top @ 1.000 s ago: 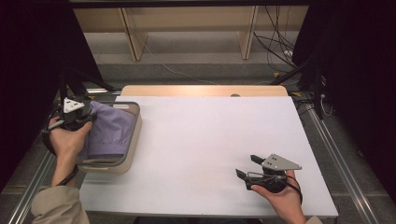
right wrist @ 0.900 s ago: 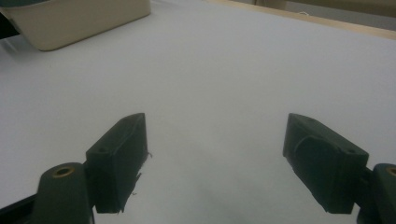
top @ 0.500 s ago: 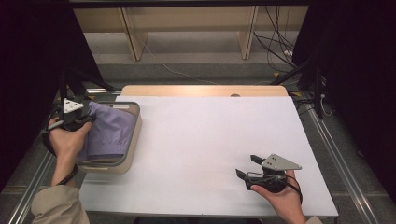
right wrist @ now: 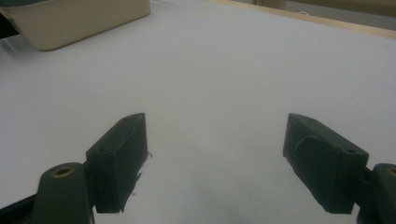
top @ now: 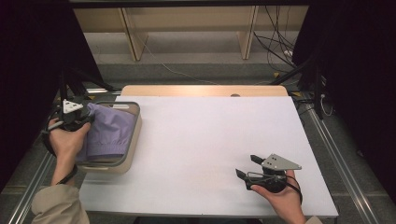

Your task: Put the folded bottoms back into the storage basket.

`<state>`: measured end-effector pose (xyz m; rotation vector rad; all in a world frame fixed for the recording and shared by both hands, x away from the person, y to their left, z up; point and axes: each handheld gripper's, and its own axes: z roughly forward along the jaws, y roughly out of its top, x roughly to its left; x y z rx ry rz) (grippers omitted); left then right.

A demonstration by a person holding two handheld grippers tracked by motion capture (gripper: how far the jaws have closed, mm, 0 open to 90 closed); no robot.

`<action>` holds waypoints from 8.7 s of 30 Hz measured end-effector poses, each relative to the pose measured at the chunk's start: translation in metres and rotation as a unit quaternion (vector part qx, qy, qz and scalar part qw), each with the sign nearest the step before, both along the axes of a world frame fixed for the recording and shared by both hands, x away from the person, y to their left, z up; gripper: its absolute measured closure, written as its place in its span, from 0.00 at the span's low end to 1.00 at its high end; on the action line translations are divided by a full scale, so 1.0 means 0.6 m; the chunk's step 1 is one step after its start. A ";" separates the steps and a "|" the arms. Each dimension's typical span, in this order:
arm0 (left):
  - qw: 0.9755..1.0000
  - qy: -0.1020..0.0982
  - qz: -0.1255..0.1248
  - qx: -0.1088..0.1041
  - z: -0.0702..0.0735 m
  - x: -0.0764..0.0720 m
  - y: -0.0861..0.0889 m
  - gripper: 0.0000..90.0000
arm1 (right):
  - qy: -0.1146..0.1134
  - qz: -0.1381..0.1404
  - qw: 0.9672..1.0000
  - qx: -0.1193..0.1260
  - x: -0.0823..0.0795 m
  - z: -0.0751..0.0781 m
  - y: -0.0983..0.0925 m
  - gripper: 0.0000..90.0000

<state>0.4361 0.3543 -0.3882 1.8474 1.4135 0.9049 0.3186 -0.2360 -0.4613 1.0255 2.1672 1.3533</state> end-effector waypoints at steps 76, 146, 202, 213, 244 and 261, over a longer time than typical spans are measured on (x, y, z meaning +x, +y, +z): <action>0.997 0.032 0.049 0.046 -0.044 0.019 0.018 0.82 | 0.002 0.002 1.000 -0.001 0.000 -0.001 0.001 0.25; 0.978 0.206 -0.007 -0.011 -0.136 0.087 -0.085 0.86 | 0.007 0.003 1.000 -0.003 0.003 -0.002 0.001 0.25; 0.993 0.108 -0.053 0.009 -0.076 0.068 -0.107 0.83 | 0.005 0.005 1.000 -0.004 0.004 -0.002 0.002 0.25; 0.992 0.114 -0.058 0.005 -0.097 0.082 -0.119 0.98 | 0.006 0.005 1.000 -0.005 0.004 -0.002 0.003 0.25; 0.981 0.176 0.043 0.063 -0.099 0.064 -0.024 0.96 | 0.005 0.006 1.000 -0.006 0.005 -0.002 0.004 0.25; 0.968 0.228 0.054 0.087 -0.130 0.071 -0.017 0.94 | 0.003 0.005 1.000 -0.005 0.004 0.000 0.002 0.25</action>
